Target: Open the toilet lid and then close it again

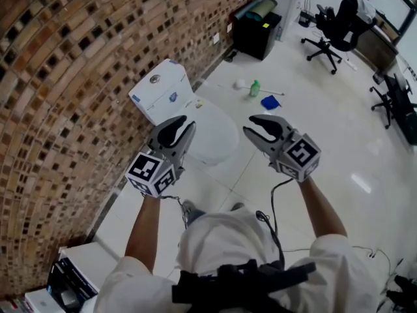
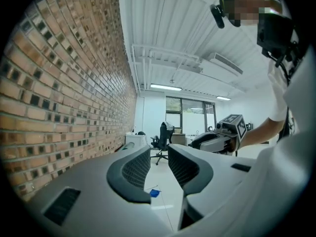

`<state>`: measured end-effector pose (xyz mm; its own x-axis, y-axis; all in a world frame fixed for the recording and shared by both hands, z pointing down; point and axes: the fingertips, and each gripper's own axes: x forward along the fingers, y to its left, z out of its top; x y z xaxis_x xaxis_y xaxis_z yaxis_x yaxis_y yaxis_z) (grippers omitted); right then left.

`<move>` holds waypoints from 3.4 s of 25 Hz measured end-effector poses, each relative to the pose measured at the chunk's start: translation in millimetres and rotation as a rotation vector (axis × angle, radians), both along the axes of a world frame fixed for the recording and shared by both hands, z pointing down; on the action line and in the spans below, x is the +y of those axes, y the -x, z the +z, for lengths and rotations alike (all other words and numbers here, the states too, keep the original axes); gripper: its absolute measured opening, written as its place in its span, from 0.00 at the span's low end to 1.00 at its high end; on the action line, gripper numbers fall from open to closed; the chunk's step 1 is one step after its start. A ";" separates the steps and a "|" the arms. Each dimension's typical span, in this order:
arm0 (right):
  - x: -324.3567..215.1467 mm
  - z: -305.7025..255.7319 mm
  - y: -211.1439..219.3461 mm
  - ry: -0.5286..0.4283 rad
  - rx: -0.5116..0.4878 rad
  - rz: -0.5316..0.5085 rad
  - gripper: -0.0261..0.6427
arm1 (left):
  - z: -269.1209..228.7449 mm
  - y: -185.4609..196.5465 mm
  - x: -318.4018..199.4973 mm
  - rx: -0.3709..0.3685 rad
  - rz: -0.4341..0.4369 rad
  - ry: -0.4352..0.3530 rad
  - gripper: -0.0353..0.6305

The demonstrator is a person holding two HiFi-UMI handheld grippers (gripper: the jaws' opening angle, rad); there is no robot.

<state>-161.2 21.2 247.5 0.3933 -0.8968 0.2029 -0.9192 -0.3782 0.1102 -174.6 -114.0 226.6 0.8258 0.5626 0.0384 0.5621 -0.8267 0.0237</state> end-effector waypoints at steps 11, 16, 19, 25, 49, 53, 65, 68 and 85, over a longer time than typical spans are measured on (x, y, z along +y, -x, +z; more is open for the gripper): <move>51.2 6.8 -2.5 -0.001 0.056 -0.021 0.23 | 7.3 -4.7 34.4 -0.018 -0.032 -0.032 0.21; 83.9 23.7 -15.3 0.006 0.038 -0.055 0.23 | 15.1 -14.1 47.8 -0.033 -0.094 -0.022 0.21; 90.2 37.4 -33.8 0.037 0.015 -0.084 0.23 | 21.5 -28.9 51.0 -0.046 -0.123 -0.007 0.21; 72.3 63.1 -101.1 0.114 -0.018 -0.176 0.23 | 47.8 -81.8 35.0 -0.051 -0.230 0.009 0.21; 26.3 225.0 -258.8 0.457 0.041 -1.089 0.29 | 134.3 -194.9 49.6 -0.162 -0.911 0.135 0.21; 30.7 318.7 -241.9 0.528 0.195 -1.199 0.35 | 187.3 -198.3 45.5 -0.152 -0.977 0.155 0.21; 12.5 552.6 -180.9 0.725 0.631 -1.225 0.61 | 358.7 -141.6 53.2 -0.350 -0.813 -0.161 0.21; 5.7 579.6 -162.9 0.740 0.680 -1.259 0.62 | 393.2 -120.5 58.5 -0.397 -0.795 -0.145 0.21; 1.1 589.3 -151.3 0.762 0.717 -1.249 0.52 | 404.4 -96.7 76.6 -0.364 -0.871 -0.002 0.21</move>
